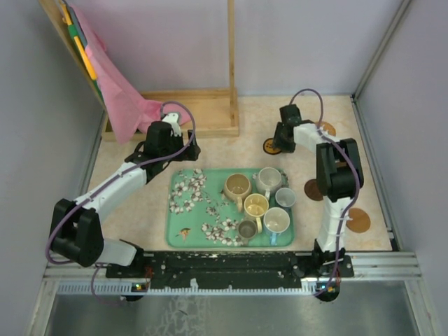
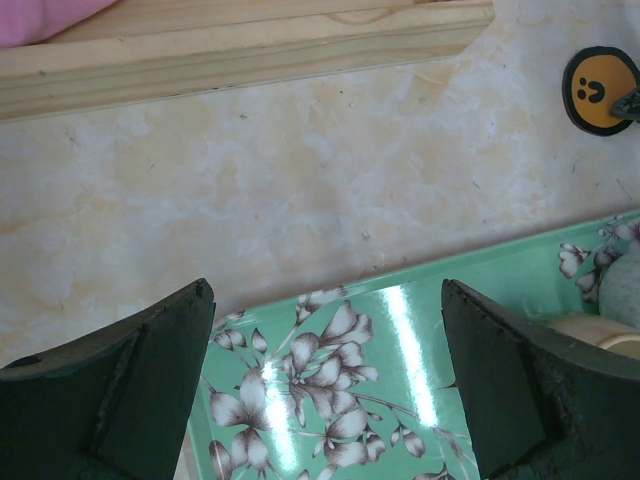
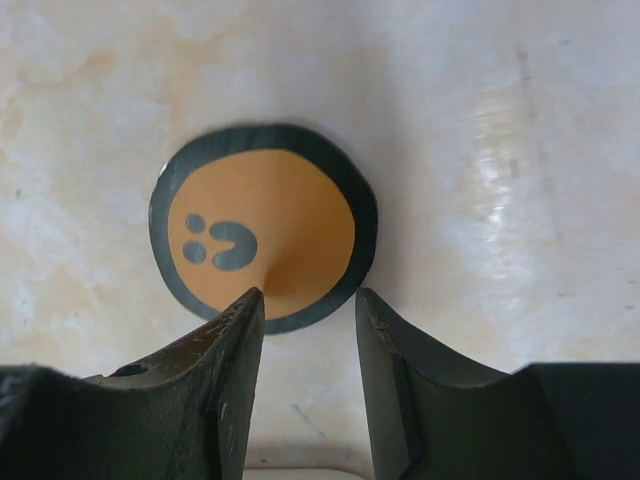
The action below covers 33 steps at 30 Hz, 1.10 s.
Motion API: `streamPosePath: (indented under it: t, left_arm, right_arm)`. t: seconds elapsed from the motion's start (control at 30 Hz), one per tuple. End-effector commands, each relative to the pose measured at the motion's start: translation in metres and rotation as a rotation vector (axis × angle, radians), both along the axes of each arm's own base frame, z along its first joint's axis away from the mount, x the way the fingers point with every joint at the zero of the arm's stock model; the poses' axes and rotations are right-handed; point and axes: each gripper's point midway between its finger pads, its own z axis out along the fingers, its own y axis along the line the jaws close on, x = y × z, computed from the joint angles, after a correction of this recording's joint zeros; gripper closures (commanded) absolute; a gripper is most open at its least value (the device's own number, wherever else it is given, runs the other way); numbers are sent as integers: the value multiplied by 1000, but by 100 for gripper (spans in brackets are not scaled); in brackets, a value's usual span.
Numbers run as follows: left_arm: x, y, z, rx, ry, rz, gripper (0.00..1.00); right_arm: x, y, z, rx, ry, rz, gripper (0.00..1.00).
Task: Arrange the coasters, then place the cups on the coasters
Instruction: Move the coaster to the center of the board.
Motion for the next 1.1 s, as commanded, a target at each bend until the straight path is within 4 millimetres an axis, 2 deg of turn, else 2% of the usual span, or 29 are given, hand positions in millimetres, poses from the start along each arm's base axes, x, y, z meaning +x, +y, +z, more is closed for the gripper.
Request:
streamPosePath:
  t: [0.0, 0.23, 0.5, 0.6, 0.7, 0.83, 1.07]
  left_arm:
    - [-3, 3, 2, 3, -5, 12, 0]
    - [-4, 5, -1, 10, -1, 20, 0]
    - [-2, 3, -1, 6, 1, 15, 0]
    - [-1, 2, -2, 7, 5, 11, 0]
    - [0, 1, -2, 6, 8, 9, 0]
    - [0, 1, -1, 5, 7, 8, 0]
    - [0, 2, 2, 8, 4, 10, 0]
  right_arm:
    - [-15, 29, -13, -11, 71, 85, 58]
    - [-5, 33, 24, -9, -18, 141, 58]
    - [18, 4, 55, -147, -99, 63, 58]
    - [27, -11, 58, -179, -112, 17, 58]
    - [33, -23, 51, -198, -103, -24, 60]
    - [40, -27, 38, -208, -73, -36, 60]
    - [52, -29, 33, -233, -59, -47, 60]
